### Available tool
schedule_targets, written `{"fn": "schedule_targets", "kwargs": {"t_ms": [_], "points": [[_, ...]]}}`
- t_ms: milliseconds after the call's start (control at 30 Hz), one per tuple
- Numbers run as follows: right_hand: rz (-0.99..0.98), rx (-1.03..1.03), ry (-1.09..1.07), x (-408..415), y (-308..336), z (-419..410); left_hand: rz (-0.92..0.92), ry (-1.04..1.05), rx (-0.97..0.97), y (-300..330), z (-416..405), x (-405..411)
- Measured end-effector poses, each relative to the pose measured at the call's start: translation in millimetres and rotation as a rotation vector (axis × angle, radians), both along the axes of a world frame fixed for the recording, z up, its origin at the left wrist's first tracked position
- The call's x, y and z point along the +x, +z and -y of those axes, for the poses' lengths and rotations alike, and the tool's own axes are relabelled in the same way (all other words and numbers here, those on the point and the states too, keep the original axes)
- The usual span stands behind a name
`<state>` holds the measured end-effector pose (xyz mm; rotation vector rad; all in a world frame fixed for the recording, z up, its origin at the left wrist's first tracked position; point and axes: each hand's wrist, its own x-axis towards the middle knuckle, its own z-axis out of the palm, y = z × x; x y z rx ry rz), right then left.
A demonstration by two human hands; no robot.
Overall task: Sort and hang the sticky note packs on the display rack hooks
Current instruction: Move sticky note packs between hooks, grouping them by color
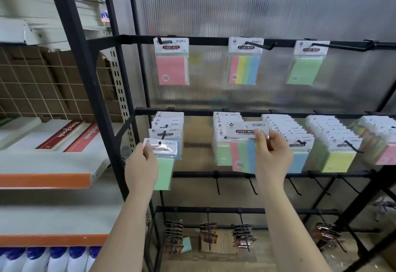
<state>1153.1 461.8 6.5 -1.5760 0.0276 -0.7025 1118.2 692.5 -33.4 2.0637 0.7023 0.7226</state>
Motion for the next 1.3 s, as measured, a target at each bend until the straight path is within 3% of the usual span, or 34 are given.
{"fn": "schedule_targets", "kwargs": {"t_ms": [133, 600, 967, 1300], "points": [[0.051, -0.014, -0.006, -1.1, 12.8, 4.6, 0.056, -0.011, 0.095, 11.6, 9.1, -4.6], [0.234, 0.087, 0.008, 33.2, 100.1, 7.8, 0.24, -0.11, 0.075, 50.6, 35.2, 20.5], [0.221, 0.269, 0.037, 53.7, 133.0, 7.8, 0.344, -0.136, 0.096, 70.4, 44.4, 37.9], [0.206, 0.252, 0.049, 60.1, 141.7, 12.0, 0.467, -0.19, 0.071, 79.2, 48.6, 50.3]]}}
